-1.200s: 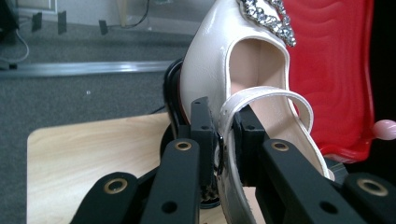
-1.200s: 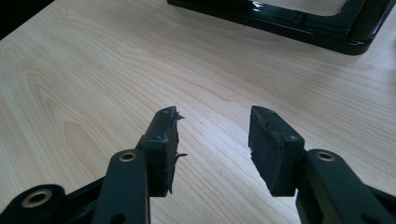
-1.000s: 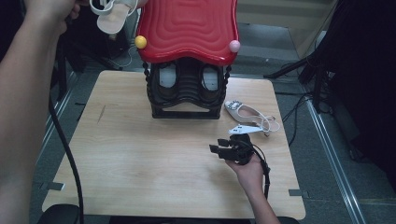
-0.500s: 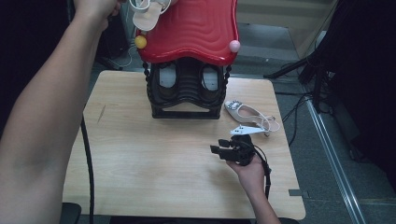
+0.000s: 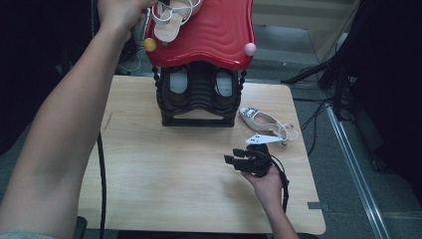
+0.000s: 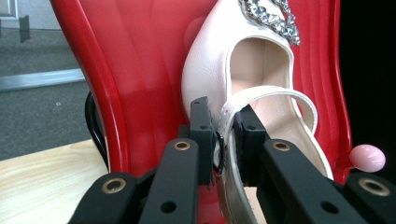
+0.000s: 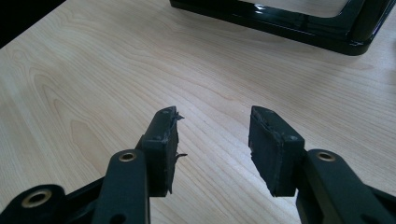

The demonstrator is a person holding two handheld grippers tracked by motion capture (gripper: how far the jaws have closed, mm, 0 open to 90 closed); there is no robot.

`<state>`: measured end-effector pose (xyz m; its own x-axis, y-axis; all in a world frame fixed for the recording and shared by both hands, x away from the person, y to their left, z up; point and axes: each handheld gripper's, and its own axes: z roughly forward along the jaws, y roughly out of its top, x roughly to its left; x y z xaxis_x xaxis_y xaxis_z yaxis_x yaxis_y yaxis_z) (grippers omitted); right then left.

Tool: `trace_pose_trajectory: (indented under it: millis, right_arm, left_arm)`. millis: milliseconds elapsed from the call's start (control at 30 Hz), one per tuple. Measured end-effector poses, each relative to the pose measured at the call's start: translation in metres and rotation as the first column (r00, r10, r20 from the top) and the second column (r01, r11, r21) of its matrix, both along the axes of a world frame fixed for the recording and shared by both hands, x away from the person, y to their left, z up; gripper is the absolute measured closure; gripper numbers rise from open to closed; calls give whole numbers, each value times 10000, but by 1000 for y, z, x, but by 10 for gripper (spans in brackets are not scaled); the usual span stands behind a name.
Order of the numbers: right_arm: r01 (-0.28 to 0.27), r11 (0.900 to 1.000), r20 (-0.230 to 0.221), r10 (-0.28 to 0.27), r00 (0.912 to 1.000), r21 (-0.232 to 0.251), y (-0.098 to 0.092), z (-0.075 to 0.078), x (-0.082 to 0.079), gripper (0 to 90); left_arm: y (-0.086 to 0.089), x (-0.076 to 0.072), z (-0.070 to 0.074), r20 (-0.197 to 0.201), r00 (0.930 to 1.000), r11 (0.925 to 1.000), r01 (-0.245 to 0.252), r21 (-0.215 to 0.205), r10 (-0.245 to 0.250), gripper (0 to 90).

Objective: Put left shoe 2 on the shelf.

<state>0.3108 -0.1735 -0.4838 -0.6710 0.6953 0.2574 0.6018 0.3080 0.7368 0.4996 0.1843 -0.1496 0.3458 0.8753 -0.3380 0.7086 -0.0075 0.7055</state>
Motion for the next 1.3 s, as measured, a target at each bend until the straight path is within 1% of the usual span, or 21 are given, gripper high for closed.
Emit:
trace_pose_trajectory:
  millis: [133,200,333,367,467,633,667,700,733,833,900,967,1100,1300]
  right_arm:
    - [17,10000,-39,-17,10000,-14,1,0,0,537]
    - [-5,10000,-32,5,10000,-24,1,0,0,538]
    - [-6,10000,-30,6,10000,-22,2,0,0,537]
    - [-3,10000,-17,3,10000,-35,2,0,0,537]
    - [24,10000,-18,-24,10000,-17,1,0,0,538]
    - [32,10000,3,-32,10000,-40,1,0,0,538]
    - [38,10000,0,-38,10000,-51,1,0,0,537]
    - [46,10000,5,-46,10000,-54,1,0,0,538]
    - [40,10000,23,-40,10000,-44,0,0,0,537]
    - [67,10000,23,-67,10000,-15,0,0,0,538]
    - [94,10000,6,-94,10000,-23,-1,0,0,537]
    - [80,10000,40,-80,10000,-18,-1,0,1,537]
    - [105,9999,28,-105,9999,-33,-1,1,1,538]
    - [145,9999,11,-145,9999,-35,-2,1,1,538]
  left_arm:
    - [-1,-1,-4,-132,9999,10000,20,-79,-21,813]
    - [-2,-2,-7,-195,9998,9999,105,-67,-107,810]
    - [-5,-5,-11,-138,9997,9998,184,69,-183,805]
    - [-5,-6,-11,-172,9996,9998,212,20,-211,802]
    - [-7,-9,-14,-200,9991,9992,370,123,-367,793]
    - [-9,-12,-15,-242,9984,9980,527,352,-519,739]
    - [-10,-12,-15,-244,9981,9977,573,351,-564,719]
    - [-10,-13,-14,-177,9975,9964,696,488,-688,683]
    - [-10,-14,-13,-153,9968,9951,787,603,-779,676]
    - [-7,-15,-9,-151,9969,9957,775,517,-768,626]
    - [-4,-17,-6,-79,9971,9953,755,603,-751,610]
    - [-2,-19,-3,-53,9967,9951,813,569,-811,575]
    - [6,-25,3,1,9958,9948,912,458,-913,543]
    - [19,-34,10,205,9953,9945,933,467,-943,526]
